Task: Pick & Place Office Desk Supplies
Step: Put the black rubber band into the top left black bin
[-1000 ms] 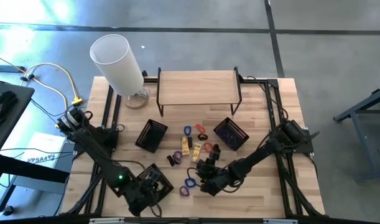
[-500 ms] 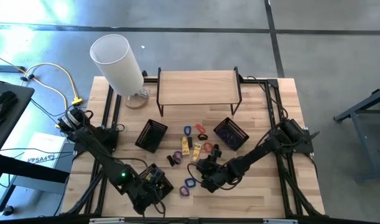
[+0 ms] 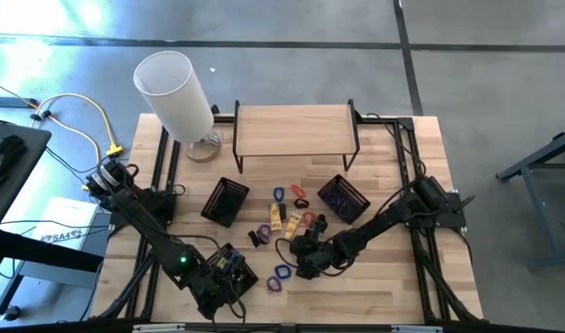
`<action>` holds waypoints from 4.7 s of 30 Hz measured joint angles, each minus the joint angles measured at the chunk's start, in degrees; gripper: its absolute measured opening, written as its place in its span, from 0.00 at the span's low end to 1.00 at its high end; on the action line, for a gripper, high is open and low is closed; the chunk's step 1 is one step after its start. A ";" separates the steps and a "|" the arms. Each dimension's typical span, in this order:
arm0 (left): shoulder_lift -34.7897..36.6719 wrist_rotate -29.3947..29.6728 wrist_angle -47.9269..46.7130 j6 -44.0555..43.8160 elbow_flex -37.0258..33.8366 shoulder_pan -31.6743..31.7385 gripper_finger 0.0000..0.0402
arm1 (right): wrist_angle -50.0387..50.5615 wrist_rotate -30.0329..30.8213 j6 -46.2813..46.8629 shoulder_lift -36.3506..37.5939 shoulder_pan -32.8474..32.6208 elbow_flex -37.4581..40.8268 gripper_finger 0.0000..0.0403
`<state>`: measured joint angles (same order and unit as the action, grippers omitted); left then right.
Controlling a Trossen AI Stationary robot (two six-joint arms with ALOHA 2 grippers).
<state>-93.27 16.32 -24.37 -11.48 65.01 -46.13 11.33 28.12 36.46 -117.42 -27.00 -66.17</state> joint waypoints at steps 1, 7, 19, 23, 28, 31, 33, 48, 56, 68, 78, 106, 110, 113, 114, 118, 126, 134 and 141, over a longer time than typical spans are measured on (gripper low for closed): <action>-0.12 -0.12 0.16 0.05 0.00 0.00 0.44 | -0.27 -0.06 -0.06 -0.27 -0.01 0.00 0.47; -0.20 -0.13 0.13 0.00 -0.04 0.00 0.44 | -0.47 -1.94 -0.28 -0.45 -0.02 0.00 0.26; -0.22 -0.35 2.09 -0.13 -0.04 0.00 0.44 | -0.07 0.83 -0.50 1.55 -2.08 -0.06 0.01; -0.22 1.97 2.12 -0.09 -0.04 0.19 0.44 | 0.30 6.99 -2.01 5.76 -5.81 -1.01 0.01; -0.24 13.04 2.79 1.26 -0.07 0.26 0.44 | -7.18 13.94 -7.87 9.17 -10.48 -1.18 0.01; -0.24 23.13 5.50 1.33 -0.07 0.65 0.44 | -15.71 15.65 -15.29 9.68 -12.64 -1.17 0.01; -0.24 26.85 7.72 2.52 -0.09 1.19 0.44 | -21.00 15.54 -20.32 9.70 -13.93 -1.33 0.01; -3.41 17.62 26.33 17.74 -0.04 6.12 0.44 | -30.89 14.78 -29.20 9.77 -16.20 -1.29 0.01; -6.38 17.70 32.81 20.77 -0.08 7.83 0.44 | -31.14 12.68 -29.17 9.77 -15.77 -1.30 0.01; -6.67 14.84 34.09 23.55 -0.07 6.40 0.44 | -30.86 15.74 -29.22 9.37 -16.41 -1.36 0.01; -6.65 15.34 34.41 22.14 -0.07 7.82 0.44 | -30.90 15.23 -28.64 9.35 -15.98 -1.36 0.01; -6.63 15.41 35.48 20.65 -0.07 7.67 0.02 | -28.65 13.51 -24.26 9.31 -15.65 -1.38 0.02; -6.63 15.45 35.41 20.67 -0.07 7.66 0.01 | -28.67 13.64 -22.55 9.29 -15.67 -1.38 0.11; -6.60 15.45 34.76 20.62 -0.07 7.54 0.01 | -28.79 13.51 -21.57 9.29 -15.67 -1.38 0.23; -6.60 15.46 34.42 20.59 -0.07 7.50 0.01 | -28.88 13.51 -21.36 9.29 -15.69 -1.38 0.28; -6.54 16.10 32.22 20.29 -0.07 6.46 0.01 | -30.36 13.48 -22.81 9.26 -15.84 -1.38 0.46; -1.47 19.65 13.65 7.84 -0.02 3.76 0.01 | -32.13 14.34 -26.22 9.26 -16.58 -1.38 0.62; 11.02 11.03 -17.08 -13.79 0.00 7.71 0.01 | -31.64 13.67 -25.70 9.26 -16.13 -1.38 0.62; 18.54 1.55 -37.24 -20.21 -0.71 14.76 0.02 | -31.50 13.70 -25.57 9.26 -15.91 -1.38 0.62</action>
<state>-74.73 17.87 -61.61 -31.69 64.31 -31.37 -20.17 41.82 10.90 -108.16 -42.92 -67.55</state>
